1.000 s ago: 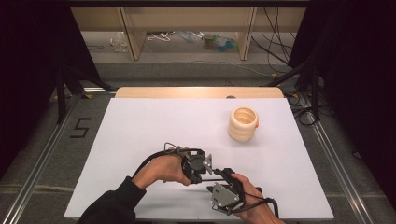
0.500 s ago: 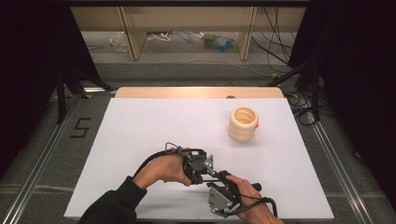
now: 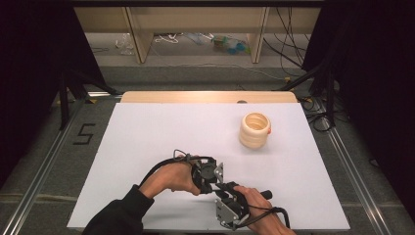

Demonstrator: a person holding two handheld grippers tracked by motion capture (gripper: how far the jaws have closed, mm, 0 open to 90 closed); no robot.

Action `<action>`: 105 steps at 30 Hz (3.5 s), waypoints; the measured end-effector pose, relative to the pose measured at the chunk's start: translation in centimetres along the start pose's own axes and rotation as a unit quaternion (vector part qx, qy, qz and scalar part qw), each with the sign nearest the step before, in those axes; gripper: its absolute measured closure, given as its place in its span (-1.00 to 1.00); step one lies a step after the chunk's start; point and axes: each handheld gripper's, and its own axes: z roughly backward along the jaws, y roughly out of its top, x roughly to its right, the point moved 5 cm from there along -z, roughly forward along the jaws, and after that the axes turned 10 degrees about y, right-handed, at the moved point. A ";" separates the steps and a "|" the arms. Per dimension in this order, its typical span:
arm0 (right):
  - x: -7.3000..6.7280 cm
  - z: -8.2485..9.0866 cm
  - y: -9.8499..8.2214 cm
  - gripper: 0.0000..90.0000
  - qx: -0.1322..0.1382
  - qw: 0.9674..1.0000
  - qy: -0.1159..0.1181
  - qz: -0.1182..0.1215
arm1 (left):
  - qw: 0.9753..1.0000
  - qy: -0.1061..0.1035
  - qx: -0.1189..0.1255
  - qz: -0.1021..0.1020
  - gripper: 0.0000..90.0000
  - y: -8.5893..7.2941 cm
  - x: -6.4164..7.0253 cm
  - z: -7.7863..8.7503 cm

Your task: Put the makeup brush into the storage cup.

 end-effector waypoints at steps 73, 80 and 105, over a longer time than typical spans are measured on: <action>3.6 2.9 -7.0 0.89 0.183 0.929 0.025 -0.321 | 0.942 0.070 0.290 0.154 -0.40 -2.7 -2.7 4.6; 3.8 3.1 -7.1 0.89 0.219 0.909 0.026 -0.354 | 0.919 0.103 0.333 0.186 -0.43 -2.5 -2.4 4.7; 4.1 3.4 -5.5 0.89 0.283 0.884 0.008 -0.373 | 0.856 0.135 0.424 0.263 -0.45 -1.8 -1.3 4.4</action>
